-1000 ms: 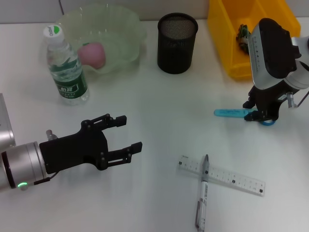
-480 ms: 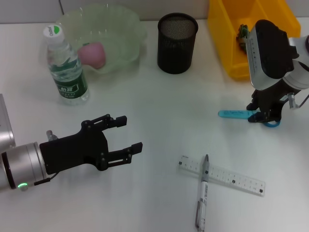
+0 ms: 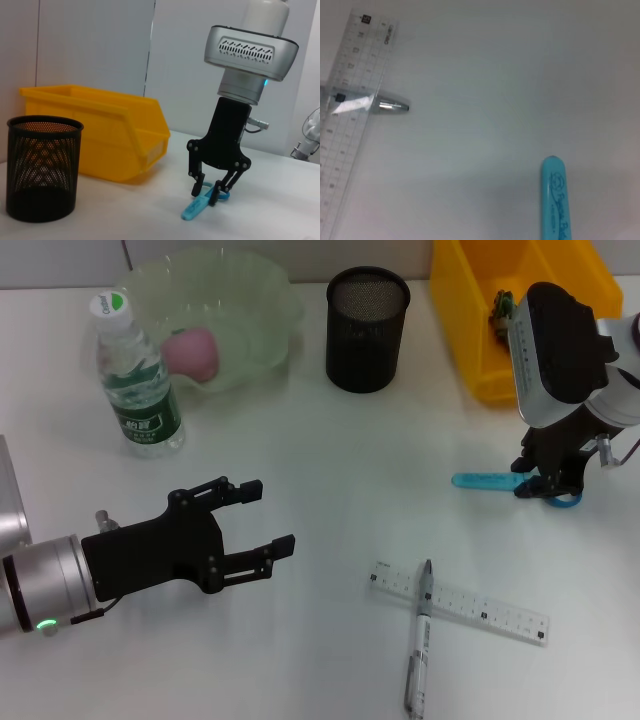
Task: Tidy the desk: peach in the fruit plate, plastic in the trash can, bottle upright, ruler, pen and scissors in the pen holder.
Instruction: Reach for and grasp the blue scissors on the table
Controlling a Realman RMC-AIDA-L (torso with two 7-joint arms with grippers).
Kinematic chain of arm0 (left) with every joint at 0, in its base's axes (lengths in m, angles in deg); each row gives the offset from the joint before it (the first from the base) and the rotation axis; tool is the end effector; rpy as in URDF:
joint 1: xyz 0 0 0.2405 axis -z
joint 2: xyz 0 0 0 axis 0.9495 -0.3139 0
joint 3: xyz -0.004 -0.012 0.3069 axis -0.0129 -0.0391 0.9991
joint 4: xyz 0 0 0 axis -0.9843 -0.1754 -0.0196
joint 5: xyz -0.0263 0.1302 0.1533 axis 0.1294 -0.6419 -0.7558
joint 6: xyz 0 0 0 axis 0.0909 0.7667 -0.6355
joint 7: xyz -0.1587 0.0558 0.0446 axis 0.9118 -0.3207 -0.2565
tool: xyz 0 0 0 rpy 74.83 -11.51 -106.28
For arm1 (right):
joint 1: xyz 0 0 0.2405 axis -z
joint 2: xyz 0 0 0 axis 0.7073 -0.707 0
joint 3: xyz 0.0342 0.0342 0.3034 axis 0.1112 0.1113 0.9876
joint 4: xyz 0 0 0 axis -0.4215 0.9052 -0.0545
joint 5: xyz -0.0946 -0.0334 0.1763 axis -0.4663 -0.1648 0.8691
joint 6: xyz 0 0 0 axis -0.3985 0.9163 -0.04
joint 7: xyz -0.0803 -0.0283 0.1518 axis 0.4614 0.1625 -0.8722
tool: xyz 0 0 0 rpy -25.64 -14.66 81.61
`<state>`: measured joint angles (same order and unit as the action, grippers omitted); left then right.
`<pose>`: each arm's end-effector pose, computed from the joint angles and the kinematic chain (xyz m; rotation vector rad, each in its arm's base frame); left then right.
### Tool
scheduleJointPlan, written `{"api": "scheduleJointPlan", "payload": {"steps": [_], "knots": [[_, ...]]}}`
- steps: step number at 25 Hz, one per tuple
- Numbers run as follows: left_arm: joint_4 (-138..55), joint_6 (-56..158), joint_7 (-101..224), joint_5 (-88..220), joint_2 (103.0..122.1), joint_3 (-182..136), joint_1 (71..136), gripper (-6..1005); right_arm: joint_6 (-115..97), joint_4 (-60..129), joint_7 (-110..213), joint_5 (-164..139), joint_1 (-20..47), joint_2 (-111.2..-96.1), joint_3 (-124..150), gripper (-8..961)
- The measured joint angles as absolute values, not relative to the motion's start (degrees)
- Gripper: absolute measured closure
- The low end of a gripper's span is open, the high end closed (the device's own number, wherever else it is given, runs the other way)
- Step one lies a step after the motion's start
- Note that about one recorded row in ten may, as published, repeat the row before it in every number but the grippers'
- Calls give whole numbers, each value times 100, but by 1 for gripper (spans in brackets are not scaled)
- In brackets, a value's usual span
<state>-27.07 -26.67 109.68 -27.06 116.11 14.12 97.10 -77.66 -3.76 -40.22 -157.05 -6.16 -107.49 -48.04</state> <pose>-0.3175 0.3000 -0.1000 -2.6589 -0.4521 -0.8067 0.2722 0.4375 -0.0614 -2.8787 -0.0363 -0.9033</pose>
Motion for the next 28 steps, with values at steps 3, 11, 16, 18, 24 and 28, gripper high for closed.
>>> {"api": "scheduleJointPlan", "payload": {"steps": [3, 11, 16, 18, 24, 28], "knots": [[-2707, -2672, 10967, -2680, 11611, 1412, 9707, 197, -7774, -368, -4031, -15784, -635, -10756, -4803, 703], [-2715, -2678, 10967, -2671, 11618, 1412, 9700, 197, -7806, -338, -4071, -15820, -674, -10764, -4809, 684], [-2713, -2691, 10977, -2668, 11620, 1412, 9702, 197, -7786, -345, -4114, -15856, -676, -10775, -4817, 666], [-2709, -2701, 10978, -2664, 11621, 1412, 9702, 197, -7782, -358, -4113, -15879, -673, -10782, -4818, 646], [-2701, -2726, 10976, -2654, 11620, 1412, 9702, 197, -7777, -395, -4058, -15910, -647, -10819, -4820, 584], [-2697, -2727, 10973, -2653, 11620, 1412, 9702, 197, -7778, -385, -4036, -15914, -649, -10823, -4850, 587]]}}
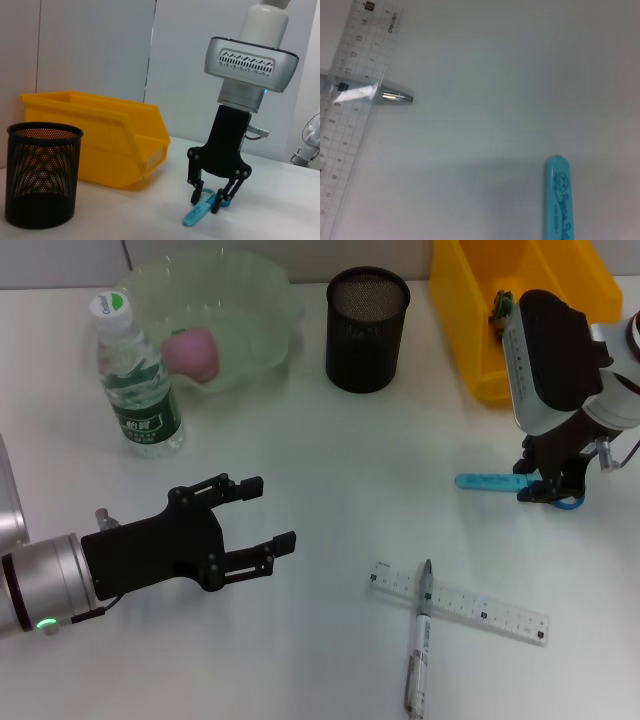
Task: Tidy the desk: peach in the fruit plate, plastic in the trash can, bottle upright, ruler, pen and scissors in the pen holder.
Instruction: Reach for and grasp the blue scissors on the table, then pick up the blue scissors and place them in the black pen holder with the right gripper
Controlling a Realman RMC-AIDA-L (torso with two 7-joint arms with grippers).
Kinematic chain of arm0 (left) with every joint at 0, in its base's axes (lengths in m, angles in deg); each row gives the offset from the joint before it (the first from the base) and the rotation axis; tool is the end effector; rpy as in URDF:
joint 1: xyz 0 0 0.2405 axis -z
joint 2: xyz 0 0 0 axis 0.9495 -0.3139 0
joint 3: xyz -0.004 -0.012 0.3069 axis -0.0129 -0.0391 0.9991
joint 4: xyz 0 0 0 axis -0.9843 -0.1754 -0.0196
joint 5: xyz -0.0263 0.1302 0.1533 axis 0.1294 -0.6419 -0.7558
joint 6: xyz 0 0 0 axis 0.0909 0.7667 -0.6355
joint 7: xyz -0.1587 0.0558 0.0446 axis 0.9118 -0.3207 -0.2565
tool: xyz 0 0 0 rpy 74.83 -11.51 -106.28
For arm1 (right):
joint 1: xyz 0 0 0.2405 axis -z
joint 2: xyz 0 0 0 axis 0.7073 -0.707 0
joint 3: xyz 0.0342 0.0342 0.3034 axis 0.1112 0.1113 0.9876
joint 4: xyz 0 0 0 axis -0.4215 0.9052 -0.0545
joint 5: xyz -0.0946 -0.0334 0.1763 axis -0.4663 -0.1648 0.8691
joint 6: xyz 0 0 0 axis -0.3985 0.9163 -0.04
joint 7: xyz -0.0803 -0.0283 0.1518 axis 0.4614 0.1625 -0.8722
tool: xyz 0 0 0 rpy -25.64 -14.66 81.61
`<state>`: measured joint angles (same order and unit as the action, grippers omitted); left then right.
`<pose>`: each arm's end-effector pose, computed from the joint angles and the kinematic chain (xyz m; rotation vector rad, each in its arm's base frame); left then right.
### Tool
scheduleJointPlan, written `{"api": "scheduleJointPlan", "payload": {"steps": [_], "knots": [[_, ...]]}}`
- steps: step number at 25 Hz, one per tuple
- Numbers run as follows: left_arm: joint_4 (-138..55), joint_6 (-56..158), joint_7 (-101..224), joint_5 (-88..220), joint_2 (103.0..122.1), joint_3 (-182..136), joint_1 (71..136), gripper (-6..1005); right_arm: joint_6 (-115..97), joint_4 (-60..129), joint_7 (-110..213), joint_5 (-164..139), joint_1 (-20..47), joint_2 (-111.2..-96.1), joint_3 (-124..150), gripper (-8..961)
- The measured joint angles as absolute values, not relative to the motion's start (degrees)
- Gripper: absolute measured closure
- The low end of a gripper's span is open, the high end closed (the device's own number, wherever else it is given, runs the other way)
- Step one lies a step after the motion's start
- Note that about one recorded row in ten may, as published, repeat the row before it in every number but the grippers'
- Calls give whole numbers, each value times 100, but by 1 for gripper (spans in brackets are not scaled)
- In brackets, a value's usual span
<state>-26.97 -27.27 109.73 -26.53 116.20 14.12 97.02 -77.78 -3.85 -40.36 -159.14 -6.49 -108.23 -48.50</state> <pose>-0.3154 0.2998 -0.0990 -2.6527 -0.4506 -0.8264 0.2720 0.4360 -0.0647 -2.8729 -0.0630 -0.9528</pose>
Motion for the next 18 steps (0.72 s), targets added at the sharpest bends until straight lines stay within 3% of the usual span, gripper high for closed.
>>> {"api": "scheduleJointPlan", "payload": {"steps": [10, 18], "knots": [[-2697, -2726, 10969, -2653, 11620, 1376, 9702, 197, -7754, -304, -4015, -15967, -679, -10834, -4880, 665], [-2687, -2727, 10967, -2653, 11620, 1368, 9702, 197, -8515, -1330, -3905, -15754, -491, -10839, -4519, 719]]}}
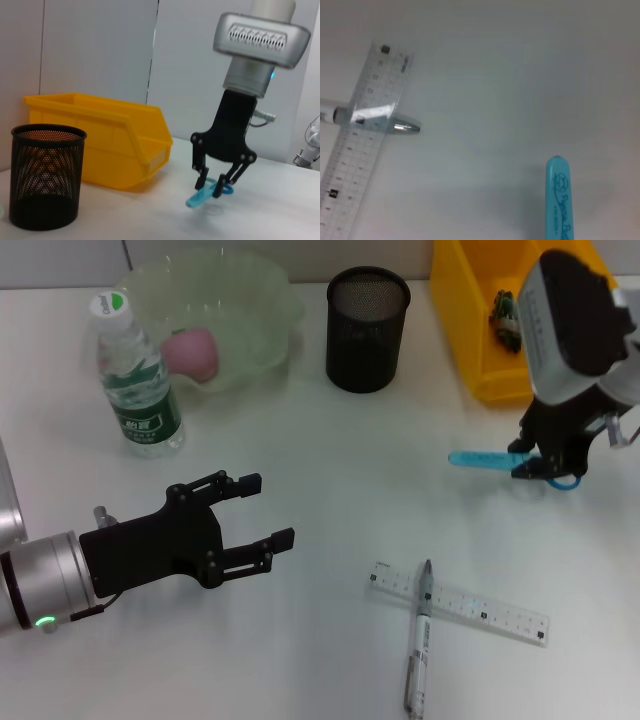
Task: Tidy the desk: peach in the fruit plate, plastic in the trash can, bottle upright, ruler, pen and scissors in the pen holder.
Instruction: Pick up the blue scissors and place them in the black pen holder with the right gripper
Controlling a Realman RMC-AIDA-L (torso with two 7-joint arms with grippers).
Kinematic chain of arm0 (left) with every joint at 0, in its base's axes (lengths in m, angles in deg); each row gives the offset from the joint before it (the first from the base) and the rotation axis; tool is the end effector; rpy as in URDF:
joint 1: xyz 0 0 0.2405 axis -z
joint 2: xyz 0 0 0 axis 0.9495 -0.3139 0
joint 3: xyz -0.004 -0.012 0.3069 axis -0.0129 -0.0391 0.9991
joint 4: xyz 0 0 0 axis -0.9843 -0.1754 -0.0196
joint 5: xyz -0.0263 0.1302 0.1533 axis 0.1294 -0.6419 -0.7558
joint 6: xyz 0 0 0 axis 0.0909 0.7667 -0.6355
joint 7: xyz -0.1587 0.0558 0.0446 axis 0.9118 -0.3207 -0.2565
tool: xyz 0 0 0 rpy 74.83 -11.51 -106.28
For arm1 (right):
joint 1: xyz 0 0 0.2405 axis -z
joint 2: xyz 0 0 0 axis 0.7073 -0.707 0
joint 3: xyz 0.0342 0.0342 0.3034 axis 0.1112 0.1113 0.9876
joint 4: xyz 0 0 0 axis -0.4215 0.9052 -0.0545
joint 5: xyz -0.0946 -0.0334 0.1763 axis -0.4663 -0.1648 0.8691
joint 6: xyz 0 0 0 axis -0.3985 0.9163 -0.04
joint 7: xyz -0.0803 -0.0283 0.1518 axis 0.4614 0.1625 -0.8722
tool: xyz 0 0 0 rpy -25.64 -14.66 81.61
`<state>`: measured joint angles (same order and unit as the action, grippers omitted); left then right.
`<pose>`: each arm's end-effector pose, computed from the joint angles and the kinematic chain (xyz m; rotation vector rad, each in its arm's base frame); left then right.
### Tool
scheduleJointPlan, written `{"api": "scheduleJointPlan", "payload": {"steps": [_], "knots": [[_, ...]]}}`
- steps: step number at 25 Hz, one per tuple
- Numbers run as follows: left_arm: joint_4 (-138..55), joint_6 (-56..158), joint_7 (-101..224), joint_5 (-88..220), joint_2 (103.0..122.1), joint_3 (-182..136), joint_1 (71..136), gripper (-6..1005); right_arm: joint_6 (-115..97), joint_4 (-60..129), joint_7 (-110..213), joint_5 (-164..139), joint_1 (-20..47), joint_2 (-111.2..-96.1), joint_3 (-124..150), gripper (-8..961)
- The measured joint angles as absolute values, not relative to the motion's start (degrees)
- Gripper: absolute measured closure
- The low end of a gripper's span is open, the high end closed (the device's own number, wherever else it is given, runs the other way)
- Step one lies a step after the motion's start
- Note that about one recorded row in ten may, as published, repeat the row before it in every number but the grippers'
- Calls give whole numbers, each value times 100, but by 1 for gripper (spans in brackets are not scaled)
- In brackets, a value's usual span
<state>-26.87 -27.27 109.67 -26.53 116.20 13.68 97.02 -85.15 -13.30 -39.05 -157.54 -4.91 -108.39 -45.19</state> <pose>-0.3155 0.3010 -0.0978 -2.6444 -0.4493 -0.8280 0.2501 0.4348 -0.0465 -2.8911 -0.0884 -0.8466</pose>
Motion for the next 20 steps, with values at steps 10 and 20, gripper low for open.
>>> {"api": "scheduleJointPlan", "payload": {"steps": [10, 20], "knots": [[-2679, -2736, 10967, -2653, 11620, 1378, 9715, 197, -9068, -1956, -3938, -15707, -331, -10844, -4379, 719], [-2680, -2751, 10967, -2653, 11611, 1406, 9715, 197, -9121, -2210, -3930, -15682, -205, -10941, -4380, 719]]}}
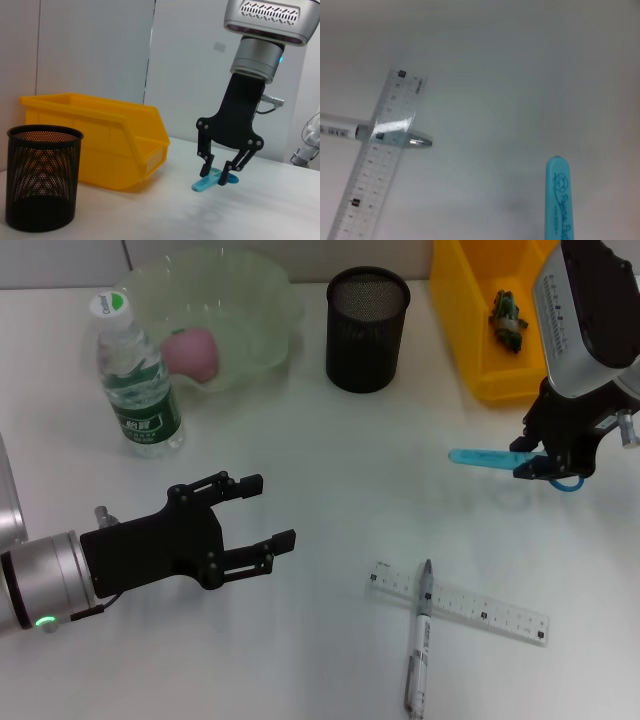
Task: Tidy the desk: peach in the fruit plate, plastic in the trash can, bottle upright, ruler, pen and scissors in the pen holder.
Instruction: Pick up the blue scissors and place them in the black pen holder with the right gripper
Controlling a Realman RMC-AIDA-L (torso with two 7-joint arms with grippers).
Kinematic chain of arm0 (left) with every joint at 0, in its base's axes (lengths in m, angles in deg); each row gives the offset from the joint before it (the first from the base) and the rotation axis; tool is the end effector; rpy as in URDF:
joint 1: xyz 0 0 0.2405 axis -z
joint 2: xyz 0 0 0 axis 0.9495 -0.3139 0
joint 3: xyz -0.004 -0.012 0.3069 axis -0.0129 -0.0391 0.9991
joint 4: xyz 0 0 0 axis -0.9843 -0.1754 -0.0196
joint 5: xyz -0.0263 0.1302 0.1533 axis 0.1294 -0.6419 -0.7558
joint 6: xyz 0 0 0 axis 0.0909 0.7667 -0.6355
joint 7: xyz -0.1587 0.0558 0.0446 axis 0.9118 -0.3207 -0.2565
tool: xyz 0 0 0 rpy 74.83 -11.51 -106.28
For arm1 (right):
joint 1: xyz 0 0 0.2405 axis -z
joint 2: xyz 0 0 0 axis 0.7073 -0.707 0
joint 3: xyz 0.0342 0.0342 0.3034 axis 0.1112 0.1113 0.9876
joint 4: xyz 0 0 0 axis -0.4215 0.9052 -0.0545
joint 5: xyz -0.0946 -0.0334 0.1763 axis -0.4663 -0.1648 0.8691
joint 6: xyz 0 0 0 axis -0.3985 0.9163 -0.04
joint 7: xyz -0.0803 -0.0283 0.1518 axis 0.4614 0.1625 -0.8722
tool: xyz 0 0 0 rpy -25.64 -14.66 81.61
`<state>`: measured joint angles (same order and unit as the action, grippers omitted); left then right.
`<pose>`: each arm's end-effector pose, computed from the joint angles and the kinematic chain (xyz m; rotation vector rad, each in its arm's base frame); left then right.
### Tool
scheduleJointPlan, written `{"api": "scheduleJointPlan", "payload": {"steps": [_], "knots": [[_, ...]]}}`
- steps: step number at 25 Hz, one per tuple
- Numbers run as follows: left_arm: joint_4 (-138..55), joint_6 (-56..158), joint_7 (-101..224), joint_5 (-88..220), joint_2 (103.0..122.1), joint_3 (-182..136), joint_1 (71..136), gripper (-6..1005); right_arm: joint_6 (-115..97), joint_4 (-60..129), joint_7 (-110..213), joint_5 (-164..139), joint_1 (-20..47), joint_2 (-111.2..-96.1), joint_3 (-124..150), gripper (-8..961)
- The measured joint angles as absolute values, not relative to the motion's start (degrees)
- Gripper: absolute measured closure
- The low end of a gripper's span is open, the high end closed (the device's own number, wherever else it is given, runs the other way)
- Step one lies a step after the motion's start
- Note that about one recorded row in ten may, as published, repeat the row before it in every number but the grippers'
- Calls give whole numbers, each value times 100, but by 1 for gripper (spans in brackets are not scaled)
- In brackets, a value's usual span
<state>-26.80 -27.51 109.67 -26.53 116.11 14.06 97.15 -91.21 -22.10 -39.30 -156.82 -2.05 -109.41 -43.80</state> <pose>-0.3146 0.3009 -0.0976 -2.6534 -0.4406 -0.8286 0.2408 0.4223 -0.0352 -2.9009 -0.0861 -0.7899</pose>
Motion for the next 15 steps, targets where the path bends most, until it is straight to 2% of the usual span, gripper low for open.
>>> {"api": "scheduleJointPlan", "payload": {"steps": [15], "knots": [[-2671, -2790, 10967, -2656, 11611, 1412, 9737, 197, -9177, -2289, -3903, -15615, -169, -10978, -4380, 718]]}}
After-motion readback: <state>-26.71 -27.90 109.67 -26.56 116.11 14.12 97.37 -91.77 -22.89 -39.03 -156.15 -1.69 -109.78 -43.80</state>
